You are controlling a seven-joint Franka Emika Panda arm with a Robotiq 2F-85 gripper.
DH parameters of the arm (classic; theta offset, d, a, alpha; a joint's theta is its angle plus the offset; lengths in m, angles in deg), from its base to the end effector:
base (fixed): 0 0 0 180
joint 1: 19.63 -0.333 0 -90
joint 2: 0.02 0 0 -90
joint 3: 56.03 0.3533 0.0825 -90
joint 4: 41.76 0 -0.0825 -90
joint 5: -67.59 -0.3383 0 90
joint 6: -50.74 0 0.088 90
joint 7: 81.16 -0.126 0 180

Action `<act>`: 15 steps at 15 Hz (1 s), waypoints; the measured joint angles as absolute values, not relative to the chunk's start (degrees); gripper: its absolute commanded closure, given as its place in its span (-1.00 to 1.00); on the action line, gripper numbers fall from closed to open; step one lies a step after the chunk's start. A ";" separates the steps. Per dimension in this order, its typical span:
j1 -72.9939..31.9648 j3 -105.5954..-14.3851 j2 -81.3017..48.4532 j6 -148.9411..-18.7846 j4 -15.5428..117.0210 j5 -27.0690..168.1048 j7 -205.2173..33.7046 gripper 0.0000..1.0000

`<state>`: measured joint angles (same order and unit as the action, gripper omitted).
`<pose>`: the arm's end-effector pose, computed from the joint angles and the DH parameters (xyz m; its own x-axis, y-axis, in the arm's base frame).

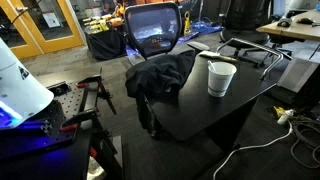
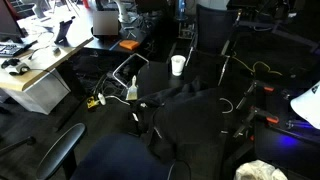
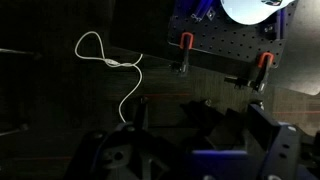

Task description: Remove the pen from the cup and put it on the table

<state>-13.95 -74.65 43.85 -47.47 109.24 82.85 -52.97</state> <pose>0.2011 -0.1363 0.4732 0.9575 0.2354 -0.1668 0.2293 -0.9718 -0.0557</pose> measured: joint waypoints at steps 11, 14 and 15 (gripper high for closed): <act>-14.34 -74.64 43.64 -48.63 109.18 81.83 -53.14 -1.00; -15.33 -74.55 42.47 -50.90 108.63 79.85 -53.48 -1.00; -15.80 -74.38 41.78 -51.90 108.29 79.06 -53.72 -1.00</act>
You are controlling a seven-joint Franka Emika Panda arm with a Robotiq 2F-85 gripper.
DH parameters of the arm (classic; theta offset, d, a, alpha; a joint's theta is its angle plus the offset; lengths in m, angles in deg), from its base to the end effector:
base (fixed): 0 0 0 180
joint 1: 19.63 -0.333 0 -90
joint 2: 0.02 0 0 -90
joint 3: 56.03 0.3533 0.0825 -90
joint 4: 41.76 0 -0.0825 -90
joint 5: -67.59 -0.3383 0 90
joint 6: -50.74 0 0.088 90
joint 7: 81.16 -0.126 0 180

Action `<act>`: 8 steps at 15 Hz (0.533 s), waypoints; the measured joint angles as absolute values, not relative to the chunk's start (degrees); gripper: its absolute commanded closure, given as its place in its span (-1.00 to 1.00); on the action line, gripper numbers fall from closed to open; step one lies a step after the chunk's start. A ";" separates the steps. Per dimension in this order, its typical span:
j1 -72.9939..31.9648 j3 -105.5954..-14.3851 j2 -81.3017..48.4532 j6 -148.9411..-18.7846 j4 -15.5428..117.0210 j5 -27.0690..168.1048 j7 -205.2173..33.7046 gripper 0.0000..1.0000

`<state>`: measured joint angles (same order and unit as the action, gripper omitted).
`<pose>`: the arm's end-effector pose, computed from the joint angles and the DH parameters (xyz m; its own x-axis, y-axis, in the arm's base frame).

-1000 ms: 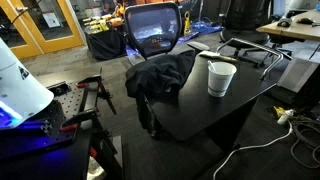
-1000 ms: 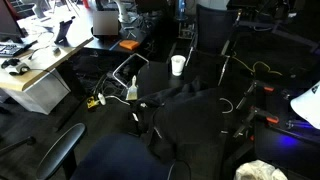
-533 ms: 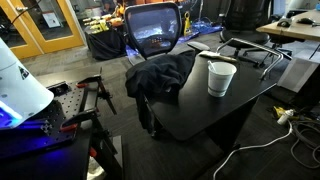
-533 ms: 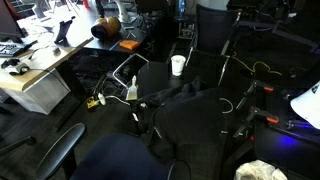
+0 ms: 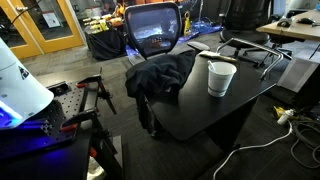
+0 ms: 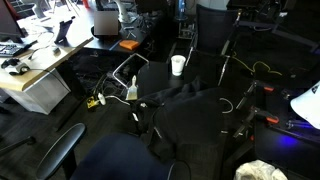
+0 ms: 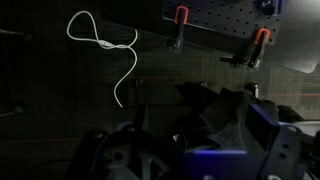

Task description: Remove the pen from the cup and put it on the table

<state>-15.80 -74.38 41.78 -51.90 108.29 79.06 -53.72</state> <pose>0.2252 -0.1267 0.4775 0.9668 0.2382 -0.0921 0.2320 -0.9699 -0.0734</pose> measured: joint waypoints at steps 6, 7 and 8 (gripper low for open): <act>-18.00 -70.73 33.94 -59.46 103.83 71.82 -60.87 -1.00; -18.13 -70.02 32.06 -60.45 102.61 70.15 -62.57 -1.00; -18.20 -69.36 30.05 -61.24 101.25 68.38 -64.25 -1.00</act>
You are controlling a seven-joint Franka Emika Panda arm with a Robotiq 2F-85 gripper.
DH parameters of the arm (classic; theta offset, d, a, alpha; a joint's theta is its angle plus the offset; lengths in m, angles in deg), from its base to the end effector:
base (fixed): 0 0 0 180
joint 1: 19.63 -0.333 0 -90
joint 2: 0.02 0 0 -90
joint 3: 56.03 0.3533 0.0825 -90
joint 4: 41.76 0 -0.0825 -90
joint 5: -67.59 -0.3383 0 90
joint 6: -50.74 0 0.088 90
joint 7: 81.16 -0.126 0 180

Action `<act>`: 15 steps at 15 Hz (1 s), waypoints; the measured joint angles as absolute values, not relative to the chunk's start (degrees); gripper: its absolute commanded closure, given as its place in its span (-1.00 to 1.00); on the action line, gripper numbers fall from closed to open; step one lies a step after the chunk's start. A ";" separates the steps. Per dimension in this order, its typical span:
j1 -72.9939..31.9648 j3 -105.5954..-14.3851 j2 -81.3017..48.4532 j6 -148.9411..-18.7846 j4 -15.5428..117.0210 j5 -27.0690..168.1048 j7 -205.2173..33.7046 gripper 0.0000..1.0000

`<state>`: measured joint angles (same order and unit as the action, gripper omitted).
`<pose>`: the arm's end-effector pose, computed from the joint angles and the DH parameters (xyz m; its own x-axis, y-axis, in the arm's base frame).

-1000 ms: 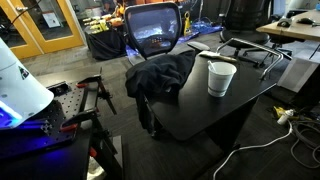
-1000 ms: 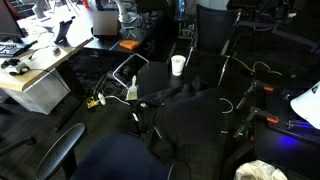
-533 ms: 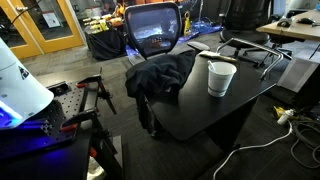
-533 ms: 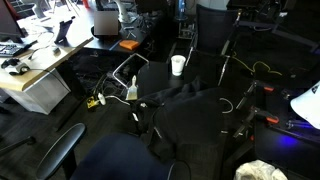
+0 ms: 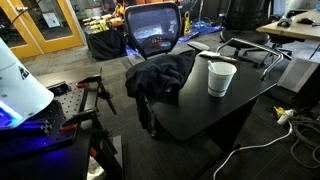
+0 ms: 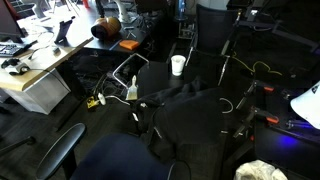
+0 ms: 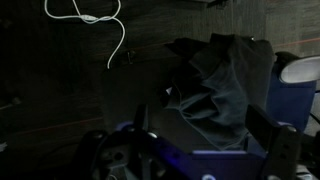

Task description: Remove the pen from the cup and put it on the table

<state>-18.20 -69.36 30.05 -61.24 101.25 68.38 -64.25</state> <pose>0.3131 -0.0925 0.4917 0.9972 0.0747 0.0034 0.0746 -0.9915 -0.1066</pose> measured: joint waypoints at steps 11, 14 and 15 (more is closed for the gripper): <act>-17.98 -67.17 6.58 -67.71 85.43 51.36 -71.61 -1.00; -17.71 -67.04 0.57 -73.41 82.65 50.20 -73.02 -1.00; -17.59 -66.96 -1.26 -75.20 81.80 50.20 -73.86 -1.00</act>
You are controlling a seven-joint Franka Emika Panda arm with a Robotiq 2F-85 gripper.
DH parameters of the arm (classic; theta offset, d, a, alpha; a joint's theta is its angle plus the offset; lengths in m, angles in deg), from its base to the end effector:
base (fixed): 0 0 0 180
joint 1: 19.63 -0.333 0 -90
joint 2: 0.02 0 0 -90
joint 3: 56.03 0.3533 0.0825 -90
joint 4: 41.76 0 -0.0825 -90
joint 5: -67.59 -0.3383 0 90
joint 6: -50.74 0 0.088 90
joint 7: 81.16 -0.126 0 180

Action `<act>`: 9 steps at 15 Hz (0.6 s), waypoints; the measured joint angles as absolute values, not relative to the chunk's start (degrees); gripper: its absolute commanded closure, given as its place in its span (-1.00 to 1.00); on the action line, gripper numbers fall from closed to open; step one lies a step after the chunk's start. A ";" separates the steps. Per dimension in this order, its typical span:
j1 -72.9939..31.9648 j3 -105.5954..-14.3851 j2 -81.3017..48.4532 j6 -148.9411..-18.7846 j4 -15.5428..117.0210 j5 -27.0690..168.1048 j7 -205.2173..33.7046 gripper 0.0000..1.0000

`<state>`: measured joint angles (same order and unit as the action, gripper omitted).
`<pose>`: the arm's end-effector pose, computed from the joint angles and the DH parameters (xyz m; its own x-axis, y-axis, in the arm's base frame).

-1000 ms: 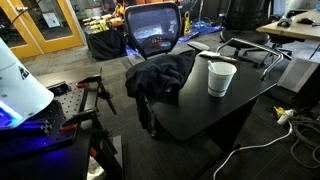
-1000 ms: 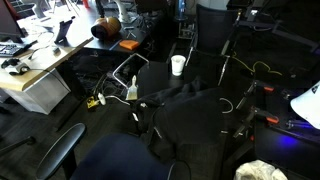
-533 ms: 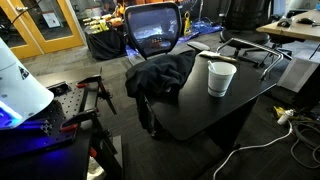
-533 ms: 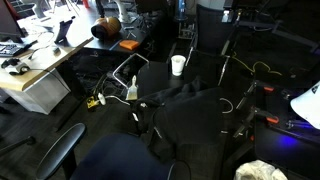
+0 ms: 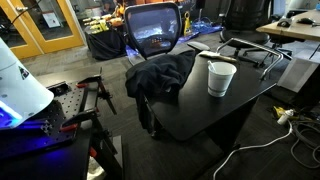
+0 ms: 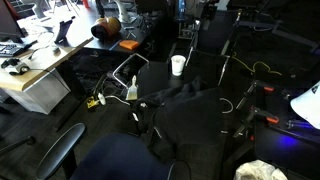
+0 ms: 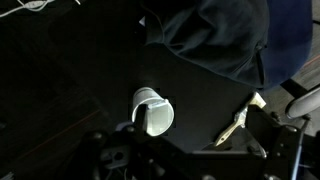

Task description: Remove the pen from the cup and put it on the table

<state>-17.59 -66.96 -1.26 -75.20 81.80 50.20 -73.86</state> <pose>0.4973 -0.0986 0.4369 0.9609 -0.2753 0.0297 -0.2605 -0.9352 -0.2397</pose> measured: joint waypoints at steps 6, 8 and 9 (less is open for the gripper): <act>-16.42 -65.67 -8.98 -81.58 78.31 50.26 -77.01 -1.00; -16.39 -65.64 -9.27 -81.58 77.92 50.26 -77.02 -1.00; -16.37 -65.64 -9.27 -81.58 77.80 50.26 -77.02 -1.00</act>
<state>-16.37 -65.64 -9.27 -81.58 77.80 50.26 -77.02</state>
